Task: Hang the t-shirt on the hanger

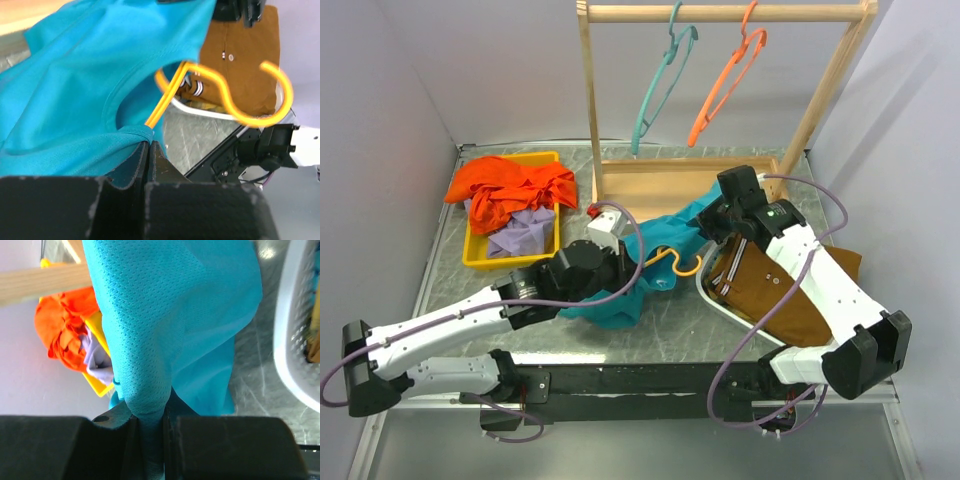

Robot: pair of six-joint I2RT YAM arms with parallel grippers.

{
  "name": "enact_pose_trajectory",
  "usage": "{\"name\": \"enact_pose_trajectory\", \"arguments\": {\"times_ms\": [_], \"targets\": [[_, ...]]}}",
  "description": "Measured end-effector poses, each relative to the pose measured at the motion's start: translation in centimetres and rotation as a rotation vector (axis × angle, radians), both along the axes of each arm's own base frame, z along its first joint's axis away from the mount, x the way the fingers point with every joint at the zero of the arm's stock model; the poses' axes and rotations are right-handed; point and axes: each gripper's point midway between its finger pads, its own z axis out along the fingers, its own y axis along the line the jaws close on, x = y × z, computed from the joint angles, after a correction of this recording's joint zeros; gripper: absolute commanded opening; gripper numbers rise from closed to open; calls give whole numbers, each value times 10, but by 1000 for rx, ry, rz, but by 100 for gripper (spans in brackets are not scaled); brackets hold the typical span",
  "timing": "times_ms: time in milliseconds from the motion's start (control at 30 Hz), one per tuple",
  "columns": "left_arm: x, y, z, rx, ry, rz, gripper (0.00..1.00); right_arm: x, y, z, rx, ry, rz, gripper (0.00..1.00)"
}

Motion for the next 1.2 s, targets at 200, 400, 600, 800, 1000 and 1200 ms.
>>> {"name": "enact_pose_trajectory", "arguments": {"times_ms": [200, 400, 600, 800, 1000, 1200], "targets": [[11, -10, -10, 60, -20, 2, 6, 1, 10, -10, 25, 9, 33, 0], [29, -9, -28, 182, -31, 43, 8, 10, 21, -53, 16, 128, 93, 0], [54, 29, -12, 252, -81, 165, 10, 23, 6, -75, 7, 199, 104, 0], [61, 55, 11, 234, -115, 220, 4, 42, 2, -50, 30, 139, 96, 0], [64, 26, -21, 309, -54, 122, 6, 40, 27, -35, 56, 107, 149, 0], [64, 9, -37, 332, -20, 62, 15, 41, 35, -55, 68, 162, 159, 0]]}}
